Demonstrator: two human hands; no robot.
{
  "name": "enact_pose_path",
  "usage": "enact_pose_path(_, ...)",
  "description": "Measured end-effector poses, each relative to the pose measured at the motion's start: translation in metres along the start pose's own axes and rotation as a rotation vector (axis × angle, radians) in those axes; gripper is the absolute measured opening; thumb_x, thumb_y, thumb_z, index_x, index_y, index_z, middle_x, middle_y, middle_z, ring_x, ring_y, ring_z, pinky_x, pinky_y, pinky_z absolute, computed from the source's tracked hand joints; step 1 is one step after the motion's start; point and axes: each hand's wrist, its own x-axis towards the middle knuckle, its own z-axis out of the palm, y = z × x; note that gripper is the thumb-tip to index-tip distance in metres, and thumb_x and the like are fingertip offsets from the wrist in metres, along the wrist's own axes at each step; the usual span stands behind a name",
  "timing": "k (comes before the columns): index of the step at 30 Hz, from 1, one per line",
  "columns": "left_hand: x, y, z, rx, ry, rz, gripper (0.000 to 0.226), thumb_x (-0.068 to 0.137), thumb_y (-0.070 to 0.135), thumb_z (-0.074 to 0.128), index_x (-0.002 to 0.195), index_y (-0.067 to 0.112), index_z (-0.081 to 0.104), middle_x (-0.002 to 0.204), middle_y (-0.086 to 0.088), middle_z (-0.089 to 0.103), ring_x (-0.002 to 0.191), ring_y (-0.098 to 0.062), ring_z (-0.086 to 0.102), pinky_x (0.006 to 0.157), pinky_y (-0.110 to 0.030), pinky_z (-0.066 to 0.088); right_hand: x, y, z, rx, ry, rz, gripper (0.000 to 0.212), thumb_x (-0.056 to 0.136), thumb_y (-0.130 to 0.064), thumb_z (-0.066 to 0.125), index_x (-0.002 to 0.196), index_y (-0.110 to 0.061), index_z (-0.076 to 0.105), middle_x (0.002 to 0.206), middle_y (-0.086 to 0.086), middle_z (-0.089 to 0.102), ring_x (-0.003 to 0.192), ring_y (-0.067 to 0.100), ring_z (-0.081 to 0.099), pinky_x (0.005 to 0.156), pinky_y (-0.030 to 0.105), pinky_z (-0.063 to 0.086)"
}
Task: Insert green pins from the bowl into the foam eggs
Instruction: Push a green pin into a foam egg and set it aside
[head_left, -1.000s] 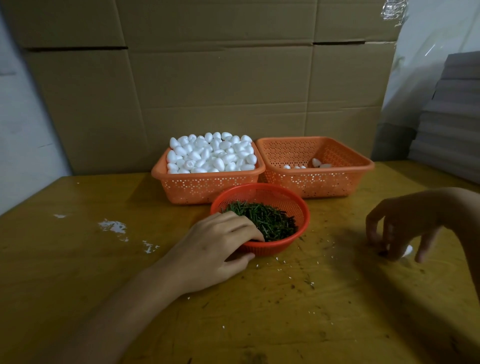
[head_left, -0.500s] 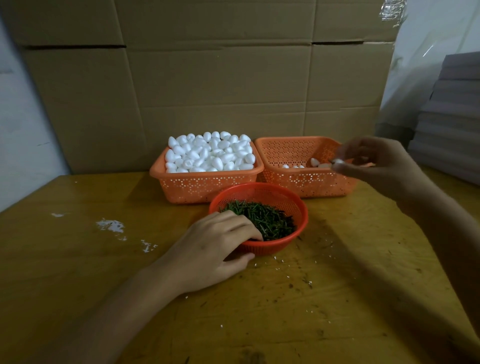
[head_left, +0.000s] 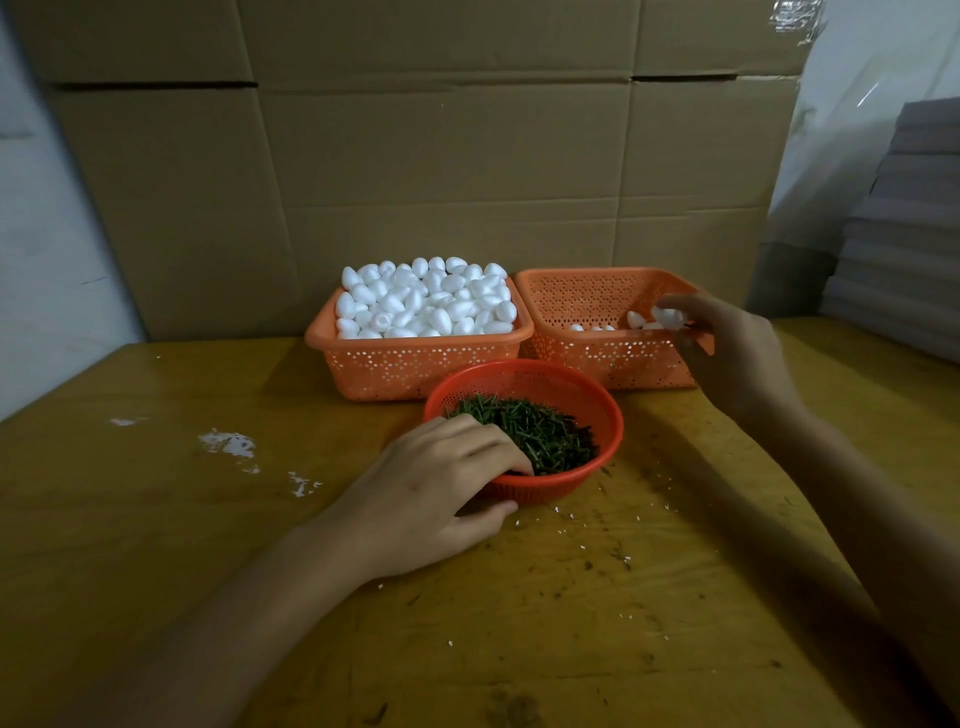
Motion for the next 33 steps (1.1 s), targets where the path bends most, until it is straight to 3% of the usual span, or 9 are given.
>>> enact_pose_path(3,0.0,0.0,0.0,-0.005,-0.003,-0.001,0.029,0.099,0.035,0.069,0.125,0.022,0.068,0.121,0.01,0.067,0.112,-0.012,0.06,0.094,-0.04,0.052,0.001,0.006,0.005,-0.029,-0.078,-0.012,0.052,0.1,-0.005,0.06,0.149,-0.019,0.051,0.15,0.011,0.056,0.137,0.033,0.053,0.105,0.05,0.047)
enact_pose_path(6,0.001,0.001,0.0,-0.002,-0.004,-0.001,0.029,0.099,0.035,0.069,0.126,0.023,0.068,0.121,0.01,0.066,0.112,-0.012,0.06,0.094,-0.04,0.051,0.0,0.012,0.008,-0.049,-0.199,0.006,0.069,0.103,-0.007,0.055,0.163,-0.024,0.026,0.171,0.004,0.022,0.156,0.029,0.024,0.12,0.052,0.028)
enact_pose_path(11,0.0,0.001,0.0,0.0,-0.009,-0.005,0.03,0.099,0.035,0.069,0.127,0.023,0.067,0.122,0.01,0.066,0.113,-0.012,0.059,0.095,-0.039,0.051,-0.003,0.014,0.009,-0.028,-0.257,-0.006,0.08,0.103,-0.008,0.05,0.167,-0.028,0.005,0.175,-0.002,-0.001,0.16,0.027,0.01,0.122,0.055,0.025)
enact_pose_path(15,0.0,0.001,0.0,0.004,-0.008,-0.002,0.03,0.099,0.035,0.068,0.127,0.023,0.067,0.122,0.009,0.066,0.112,-0.012,0.059,0.095,-0.039,0.051,-0.007,-0.003,0.003,-0.004,-0.168,0.004,0.076,0.101,-0.003,0.053,0.166,-0.021,0.017,0.174,0.003,0.01,0.158,0.029,0.017,0.121,0.053,0.027)
enact_pose_path(19,0.001,0.001,0.0,0.01,-0.014,0.005,0.031,0.101,0.037,0.066,0.129,0.024,0.066,0.124,0.011,0.065,0.115,-0.011,0.058,0.097,-0.038,0.05,-0.014,-0.051,-0.001,0.113,-0.039,-0.192,0.049,0.102,-0.013,0.057,0.15,-0.017,0.046,0.152,0.003,0.049,0.138,0.02,0.049,0.113,0.041,0.043)
enact_pose_path(21,0.001,0.001,0.001,0.016,-0.009,0.01,0.031,0.1,0.036,0.066,0.129,0.023,0.066,0.124,0.011,0.065,0.115,-0.011,0.058,0.097,-0.038,0.05,-0.024,-0.079,0.001,0.22,-0.226,-0.323,0.034,0.105,-0.027,0.054,0.137,-0.019,0.059,0.136,-0.005,0.062,0.122,0.009,0.058,0.103,0.034,0.05)
enact_pose_path(23,0.0,0.0,0.001,0.027,0.003,0.012,0.031,0.099,0.036,0.067,0.127,0.023,0.066,0.121,0.01,0.065,0.112,-0.012,0.059,0.094,-0.039,0.05,-0.038,-0.099,0.008,0.176,-0.542,-0.442,0.04,0.106,-0.044,0.041,0.129,-0.021,0.066,0.127,-0.007,0.066,0.116,0.008,0.06,0.098,0.029,0.048)
enact_pose_path(25,0.0,0.0,0.002,0.043,0.013,0.023,0.03,0.098,0.037,0.067,0.125,0.023,0.066,0.117,0.009,0.065,0.109,-0.013,0.06,0.091,-0.038,0.051,-0.048,-0.106,0.015,0.042,-0.722,-0.495,0.049,0.107,-0.05,0.028,0.118,-0.023,0.068,0.119,-0.008,0.068,0.109,0.011,0.062,0.092,0.036,0.047)
enact_pose_path(33,0.0,0.001,0.004,0.056,0.05,0.036,0.031,0.098,0.035,0.069,0.126,0.021,0.068,0.126,0.005,0.064,0.106,-0.013,0.063,0.092,-0.037,0.051,-0.046,-0.107,0.012,0.009,-0.77,-0.458,0.029,0.109,-0.042,0.032,0.093,-0.032,0.054,0.102,-0.01,0.061,0.093,0.01,0.058,0.08,0.037,0.044)
